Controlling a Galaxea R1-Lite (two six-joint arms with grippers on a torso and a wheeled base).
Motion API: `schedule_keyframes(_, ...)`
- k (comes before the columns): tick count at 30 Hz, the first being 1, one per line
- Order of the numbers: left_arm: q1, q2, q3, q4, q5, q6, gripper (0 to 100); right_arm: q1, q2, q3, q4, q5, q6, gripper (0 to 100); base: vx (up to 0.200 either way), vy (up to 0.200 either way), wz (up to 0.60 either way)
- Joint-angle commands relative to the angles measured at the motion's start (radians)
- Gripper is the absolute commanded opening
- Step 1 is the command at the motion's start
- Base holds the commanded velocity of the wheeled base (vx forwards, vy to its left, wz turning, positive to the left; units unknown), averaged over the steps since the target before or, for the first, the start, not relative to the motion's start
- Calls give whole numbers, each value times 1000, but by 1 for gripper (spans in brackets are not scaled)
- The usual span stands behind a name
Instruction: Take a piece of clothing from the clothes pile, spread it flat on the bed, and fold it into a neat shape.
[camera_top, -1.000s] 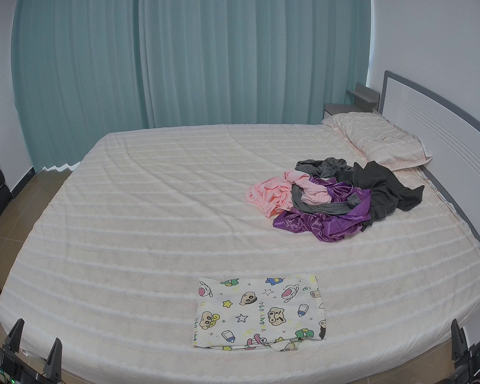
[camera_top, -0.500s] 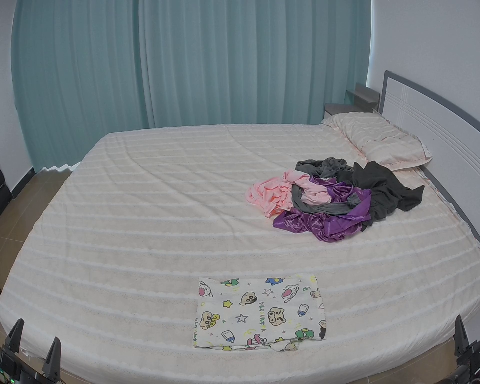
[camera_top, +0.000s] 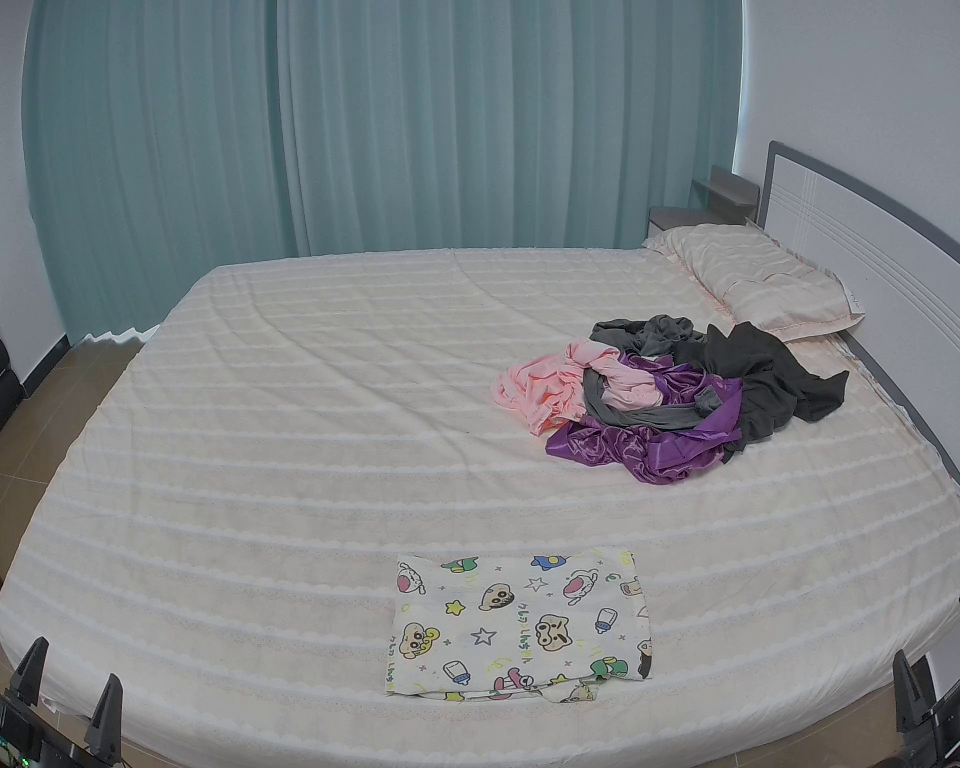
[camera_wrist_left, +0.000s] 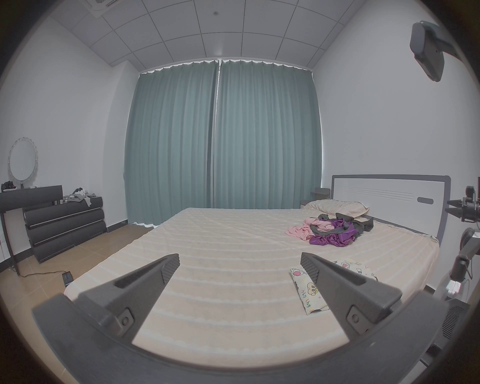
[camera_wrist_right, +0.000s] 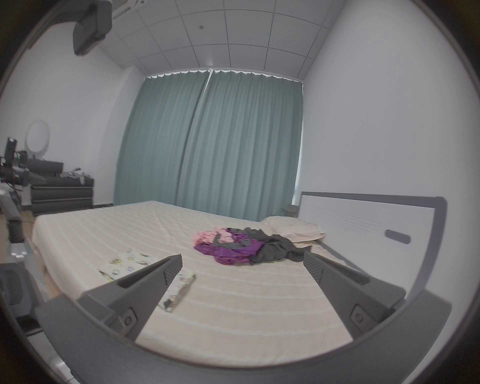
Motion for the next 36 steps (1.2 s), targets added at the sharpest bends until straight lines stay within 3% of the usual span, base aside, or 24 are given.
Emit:
schedule_keyframes(1,0,-13,18,1,0,9,100,-1,-14,18,-1,73,35,100,0,0,0)
schedule_keyframes(5,0,-13,18,1,0,10,100,-1,-12,16,42,-21,112,100,0,0,0)
schedule_keyframes(9,0,-13,18,1,0,10,100,1,-11,8,82,-22,113,100,0,0,0)
schedule_keyframes(12,0,-13,18,1,0,10,100,23,37,10,93,-59,224,100,0,0,0)
schedule_keyframes(16,0,-13,18,1,0,10,100,1,-14,16,70,-56,122,100,0,0,0)
schedule_keyframes(23,0,-13,18,1,0,10,100,6,-14,18,68,-64,188,100,0,0,0)
schedule_keyframes(36,0,-13,18,1,0,10,100,3,-14,18,70,-61,169,100,0,0,0)
